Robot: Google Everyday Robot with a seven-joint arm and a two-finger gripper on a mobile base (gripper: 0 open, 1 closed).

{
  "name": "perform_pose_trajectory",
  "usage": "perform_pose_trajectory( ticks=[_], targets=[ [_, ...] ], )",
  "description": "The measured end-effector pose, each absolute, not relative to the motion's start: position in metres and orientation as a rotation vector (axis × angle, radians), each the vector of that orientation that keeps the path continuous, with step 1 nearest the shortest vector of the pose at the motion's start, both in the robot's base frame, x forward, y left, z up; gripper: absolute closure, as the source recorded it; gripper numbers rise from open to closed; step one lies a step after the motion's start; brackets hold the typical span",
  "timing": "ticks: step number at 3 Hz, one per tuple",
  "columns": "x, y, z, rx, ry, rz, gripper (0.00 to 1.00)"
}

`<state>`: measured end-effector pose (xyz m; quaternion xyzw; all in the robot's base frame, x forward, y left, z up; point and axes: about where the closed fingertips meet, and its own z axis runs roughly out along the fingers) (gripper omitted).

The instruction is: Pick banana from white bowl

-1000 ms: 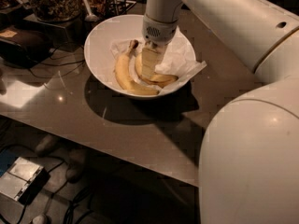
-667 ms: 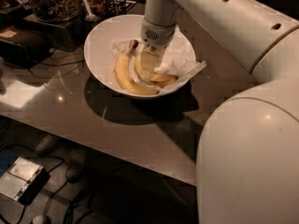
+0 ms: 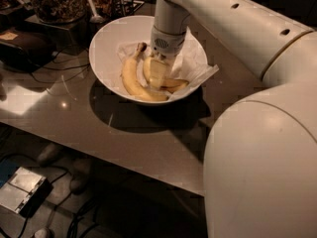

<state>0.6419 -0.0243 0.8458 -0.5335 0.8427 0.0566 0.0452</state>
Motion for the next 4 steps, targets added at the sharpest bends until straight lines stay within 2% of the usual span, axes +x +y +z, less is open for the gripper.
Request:
perform_pose_trajectory(
  ticks=[1,2,3,4],
  targets=[
    [0.6401,-0.031,0.843,-1.619,2.557,0.183,0.66],
    [0.641,-0.0307,0.8421,-1.616,2.556,0.183,0.9],
    [0.641,-0.0307,0.8422,-1.616,2.556,0.183,1.0],
    [0.6399,-0.0334,0.8515,-1.614,2.514,0.179,1.0]
  ],
)
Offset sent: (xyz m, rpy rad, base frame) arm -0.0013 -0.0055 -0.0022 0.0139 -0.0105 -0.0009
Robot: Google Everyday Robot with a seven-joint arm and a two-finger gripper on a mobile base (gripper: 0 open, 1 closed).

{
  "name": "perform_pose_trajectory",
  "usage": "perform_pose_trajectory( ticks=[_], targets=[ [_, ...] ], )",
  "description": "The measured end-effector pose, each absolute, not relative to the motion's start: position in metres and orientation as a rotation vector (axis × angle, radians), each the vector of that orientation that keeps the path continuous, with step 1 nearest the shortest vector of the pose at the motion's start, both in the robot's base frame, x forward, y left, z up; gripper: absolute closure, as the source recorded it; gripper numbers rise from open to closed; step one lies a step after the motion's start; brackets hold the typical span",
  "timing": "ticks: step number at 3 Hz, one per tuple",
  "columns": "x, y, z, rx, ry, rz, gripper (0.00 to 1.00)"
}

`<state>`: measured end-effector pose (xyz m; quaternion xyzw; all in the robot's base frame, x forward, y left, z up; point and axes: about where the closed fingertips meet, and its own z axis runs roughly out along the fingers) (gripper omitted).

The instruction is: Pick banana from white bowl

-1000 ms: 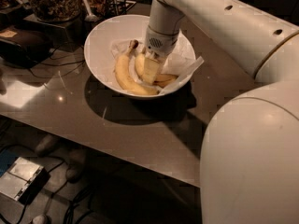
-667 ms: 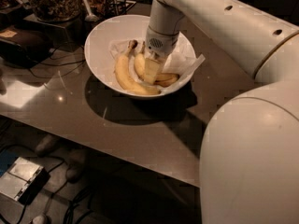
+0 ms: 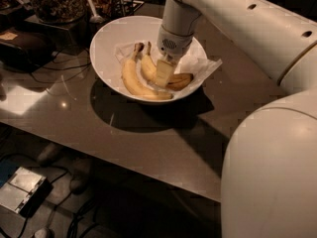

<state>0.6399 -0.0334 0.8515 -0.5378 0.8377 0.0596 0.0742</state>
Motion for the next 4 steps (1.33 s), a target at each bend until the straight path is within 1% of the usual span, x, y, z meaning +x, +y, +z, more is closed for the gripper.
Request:
perform_pose_trajectory(
  ticks=[2,4],
  targets=[
    [0.62,-0.068,0.903,-1.642,2.313,0.253,1.0],
    [0.597,-0.101,0.935,-1.729,2.205,0.301,1.0]
  ],
)
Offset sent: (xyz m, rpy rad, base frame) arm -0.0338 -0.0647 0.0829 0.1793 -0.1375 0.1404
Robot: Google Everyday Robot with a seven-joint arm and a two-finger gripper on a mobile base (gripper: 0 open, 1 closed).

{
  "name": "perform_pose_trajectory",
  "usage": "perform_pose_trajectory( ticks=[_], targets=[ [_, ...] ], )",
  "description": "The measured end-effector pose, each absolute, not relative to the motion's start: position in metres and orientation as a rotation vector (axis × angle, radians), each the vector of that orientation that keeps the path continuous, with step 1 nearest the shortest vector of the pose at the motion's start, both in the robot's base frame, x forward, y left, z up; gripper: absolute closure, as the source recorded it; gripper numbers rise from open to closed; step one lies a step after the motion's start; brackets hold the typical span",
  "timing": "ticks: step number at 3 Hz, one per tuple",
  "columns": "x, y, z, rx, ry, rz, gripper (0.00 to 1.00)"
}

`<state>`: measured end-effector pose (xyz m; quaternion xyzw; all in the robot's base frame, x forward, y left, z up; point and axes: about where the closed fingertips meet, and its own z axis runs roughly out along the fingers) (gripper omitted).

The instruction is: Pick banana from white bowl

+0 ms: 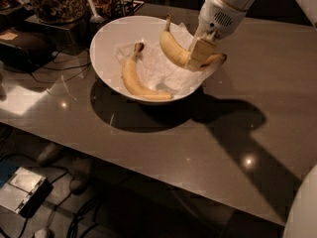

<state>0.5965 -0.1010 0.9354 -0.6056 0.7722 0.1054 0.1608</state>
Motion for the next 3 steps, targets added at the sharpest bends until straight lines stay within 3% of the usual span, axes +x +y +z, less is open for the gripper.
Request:
perform_pose_trajectory(
  ticks=[3],
  targets=[
    [0.543,-0.151,0.955,-1.695,2.27,0.29,1.0]
  ],
)
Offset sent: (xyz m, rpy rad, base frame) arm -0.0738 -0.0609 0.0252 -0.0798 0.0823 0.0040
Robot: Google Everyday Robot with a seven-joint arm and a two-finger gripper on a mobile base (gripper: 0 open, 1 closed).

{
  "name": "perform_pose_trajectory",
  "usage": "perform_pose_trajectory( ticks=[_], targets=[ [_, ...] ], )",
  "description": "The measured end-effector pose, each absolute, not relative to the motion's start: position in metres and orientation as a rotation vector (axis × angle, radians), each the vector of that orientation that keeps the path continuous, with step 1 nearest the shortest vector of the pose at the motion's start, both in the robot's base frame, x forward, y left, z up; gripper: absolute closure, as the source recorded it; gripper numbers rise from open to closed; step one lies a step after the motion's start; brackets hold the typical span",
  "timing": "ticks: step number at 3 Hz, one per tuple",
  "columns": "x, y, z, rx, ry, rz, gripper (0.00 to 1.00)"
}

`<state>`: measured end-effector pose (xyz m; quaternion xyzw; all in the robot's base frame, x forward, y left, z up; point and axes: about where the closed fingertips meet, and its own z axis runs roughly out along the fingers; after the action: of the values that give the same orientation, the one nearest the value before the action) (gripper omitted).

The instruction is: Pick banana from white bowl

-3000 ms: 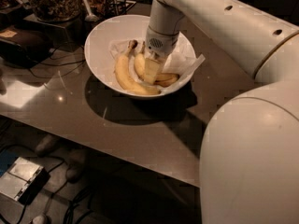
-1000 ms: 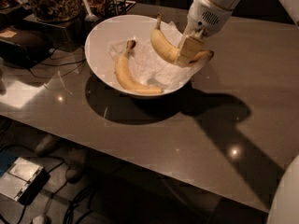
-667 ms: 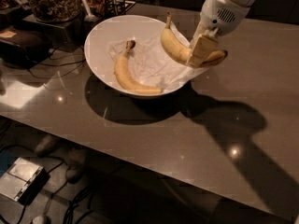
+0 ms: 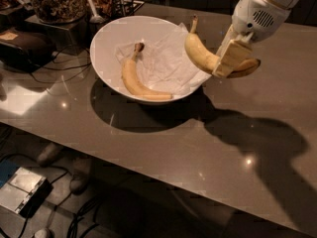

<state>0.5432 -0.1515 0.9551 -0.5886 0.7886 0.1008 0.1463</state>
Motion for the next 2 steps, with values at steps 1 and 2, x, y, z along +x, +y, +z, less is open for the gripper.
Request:
perform_pose_trajectory(
  ticks=[1,2],
  targets=[
    [0.522,-0.167,0.949,-1.635,2.322,0.33,1.0],
    [0.498,-0.18,0.942,-1.562,2.374,0.375,1.0]
  ],
)
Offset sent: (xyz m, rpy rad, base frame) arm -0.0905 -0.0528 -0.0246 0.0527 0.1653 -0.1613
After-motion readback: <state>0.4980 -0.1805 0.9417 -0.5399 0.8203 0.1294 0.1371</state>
